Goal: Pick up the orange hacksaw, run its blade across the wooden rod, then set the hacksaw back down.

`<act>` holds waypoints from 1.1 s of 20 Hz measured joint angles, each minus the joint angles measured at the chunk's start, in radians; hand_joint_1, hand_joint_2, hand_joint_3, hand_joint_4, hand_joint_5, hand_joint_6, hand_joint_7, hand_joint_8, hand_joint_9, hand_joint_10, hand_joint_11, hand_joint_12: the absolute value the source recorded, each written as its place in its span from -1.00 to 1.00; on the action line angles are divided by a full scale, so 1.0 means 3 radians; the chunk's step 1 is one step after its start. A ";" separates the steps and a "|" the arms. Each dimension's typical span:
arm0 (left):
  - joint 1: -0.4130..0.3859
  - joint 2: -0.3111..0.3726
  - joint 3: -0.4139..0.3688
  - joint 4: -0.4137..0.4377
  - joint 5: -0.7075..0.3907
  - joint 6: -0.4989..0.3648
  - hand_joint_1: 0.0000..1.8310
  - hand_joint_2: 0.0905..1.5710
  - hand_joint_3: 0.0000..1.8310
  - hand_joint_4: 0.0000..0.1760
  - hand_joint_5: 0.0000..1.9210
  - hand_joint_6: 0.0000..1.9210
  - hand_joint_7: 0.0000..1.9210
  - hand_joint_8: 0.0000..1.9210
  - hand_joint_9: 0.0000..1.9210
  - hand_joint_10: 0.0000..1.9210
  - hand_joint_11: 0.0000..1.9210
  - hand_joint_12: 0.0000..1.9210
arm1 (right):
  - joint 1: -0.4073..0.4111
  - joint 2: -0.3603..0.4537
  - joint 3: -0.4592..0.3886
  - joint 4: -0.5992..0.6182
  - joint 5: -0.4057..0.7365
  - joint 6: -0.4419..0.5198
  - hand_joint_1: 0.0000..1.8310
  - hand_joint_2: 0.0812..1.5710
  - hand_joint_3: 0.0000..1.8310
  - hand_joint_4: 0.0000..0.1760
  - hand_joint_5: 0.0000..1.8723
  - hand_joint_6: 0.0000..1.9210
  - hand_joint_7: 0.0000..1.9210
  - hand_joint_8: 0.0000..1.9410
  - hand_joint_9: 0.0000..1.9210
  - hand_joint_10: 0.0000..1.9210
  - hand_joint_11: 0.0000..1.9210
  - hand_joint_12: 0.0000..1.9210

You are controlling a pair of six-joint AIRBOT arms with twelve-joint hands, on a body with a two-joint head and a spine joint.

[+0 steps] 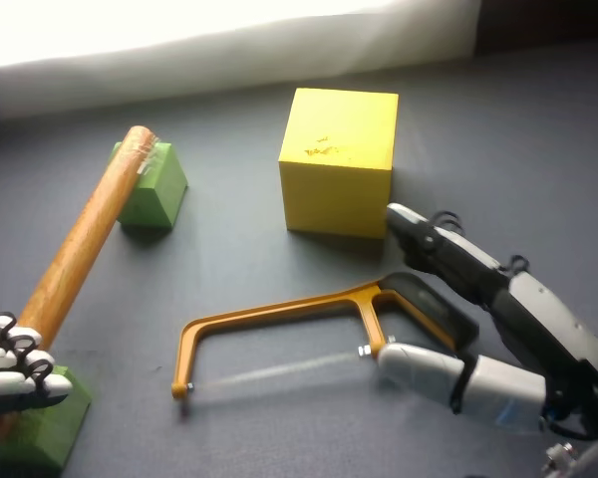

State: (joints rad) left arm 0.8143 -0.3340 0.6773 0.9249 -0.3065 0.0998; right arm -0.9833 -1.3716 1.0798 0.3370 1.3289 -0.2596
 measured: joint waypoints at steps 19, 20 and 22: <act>-0.0051 -0.0079 0.0113 0.0017 -0.0290 0.0089 -0.94 0.63 -1.00 -1.00 -0.89 -1.00 -0.92 -1.00 -0.96 -1.00 -1.00 -0.90 | 0.0665 0.0732 -0.0100 -0.0546 -0.0411 -0.0170 -0.23 0.24 -0.99 -1.00 -0.85 -1.00 -0.88 -1.00 -0.90 -1.00 -1.00 -0.26; -0.0080 -0.0094 0.0136 0.0025 -0.0350 0.0104 -0.93 0.63 -1.00 -1.00 -0.89 -1.00 -0.92 -1.00 -0.96 -1.00 -1.00 -0.89 | 0.0764 0.0800 -0.0094 -0.0698 -0.0514 -0.0192 -0.21 0.23 -0.99 -1.00 -0.84 -0.99 -0.87 -1.00 -0.89 -0.99 -1.00 -0.25; -0.0090 -0.0131 0.0237 0.0024 -0.0561 0.0127 -0.94 0.64 -1.00 -1.00 -0.89 -1.00 -0.92 -1.00 -0.96 -1.00 -1.00 -0.92 | 0.0945 0.0899 -0.0079 -0.1020 -0.0698 -0.0192 -0.23 0.25 -0.99 -1.00 -0.82 -0.99 -0.87 -1.00 -0.88 -0.99 -1.00 -0.23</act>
State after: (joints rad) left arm 0.7872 -0.3733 0.7483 0.9321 -0.4747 0.1379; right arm -0.6998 -1.1019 1.0561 0.0311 1.1194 -0.3172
